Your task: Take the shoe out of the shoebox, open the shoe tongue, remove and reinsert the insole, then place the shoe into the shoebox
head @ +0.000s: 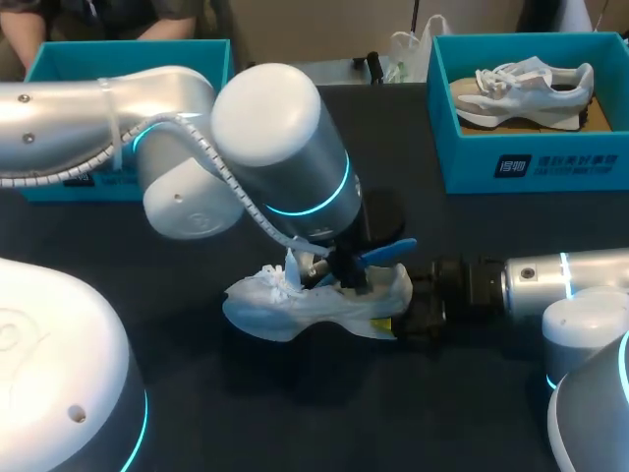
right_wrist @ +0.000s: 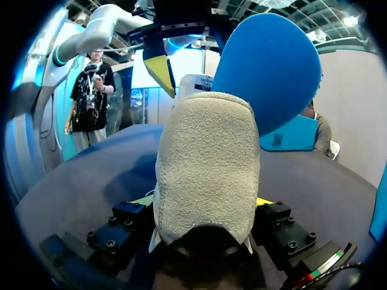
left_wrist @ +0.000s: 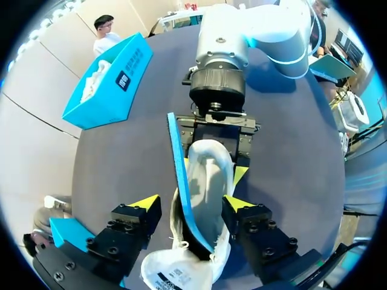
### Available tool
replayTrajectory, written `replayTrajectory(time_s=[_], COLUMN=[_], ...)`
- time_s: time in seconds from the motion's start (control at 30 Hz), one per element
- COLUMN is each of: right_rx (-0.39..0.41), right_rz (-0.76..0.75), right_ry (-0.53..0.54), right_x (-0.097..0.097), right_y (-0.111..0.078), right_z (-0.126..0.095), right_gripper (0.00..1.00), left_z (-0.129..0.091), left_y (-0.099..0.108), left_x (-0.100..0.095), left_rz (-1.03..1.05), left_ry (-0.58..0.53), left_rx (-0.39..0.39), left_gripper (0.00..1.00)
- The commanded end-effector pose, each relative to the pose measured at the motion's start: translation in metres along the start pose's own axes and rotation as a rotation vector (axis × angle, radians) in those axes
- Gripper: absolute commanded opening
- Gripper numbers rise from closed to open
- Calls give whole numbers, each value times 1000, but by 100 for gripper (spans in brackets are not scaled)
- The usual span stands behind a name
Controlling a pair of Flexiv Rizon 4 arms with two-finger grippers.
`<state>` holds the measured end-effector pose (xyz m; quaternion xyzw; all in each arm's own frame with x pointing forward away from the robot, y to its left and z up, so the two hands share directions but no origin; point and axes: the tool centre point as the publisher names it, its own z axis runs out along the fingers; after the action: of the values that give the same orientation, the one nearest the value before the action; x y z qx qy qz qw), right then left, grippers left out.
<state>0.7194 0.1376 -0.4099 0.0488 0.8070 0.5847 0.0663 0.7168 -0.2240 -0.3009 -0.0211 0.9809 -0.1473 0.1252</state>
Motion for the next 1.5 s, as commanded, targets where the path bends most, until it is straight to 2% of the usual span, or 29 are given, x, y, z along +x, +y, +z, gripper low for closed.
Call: replayTrajectory(time_s=[0.03,0.43,0.93,1.2,1.33,1.5], right_rx=[4,4,4,4,4,4], right_rz=[0,0,0,0,0,0], right_ry=[-1,-1,-1,-1,-1,-1], right_x=[1,1,1,1,1,1], right_y=[2,2,2,2,2,2], right_z=[1,1,1,1,1,1], right_gripper=[0,0,0,0,0,0], left_z=[-8,-2,12,24,28,30], left_y=[4,-10,-10,-9,-11,-9], left_x=[1,4,1,-4,-6,-6], left_rz=[-3,-17,-60,-100,-108,-137], left_ry=[-1,-12,-38,-18,-19,-1], left_rx=[13,28,46,76,93,129], left_gripper=[61,64,67,62,63,55])
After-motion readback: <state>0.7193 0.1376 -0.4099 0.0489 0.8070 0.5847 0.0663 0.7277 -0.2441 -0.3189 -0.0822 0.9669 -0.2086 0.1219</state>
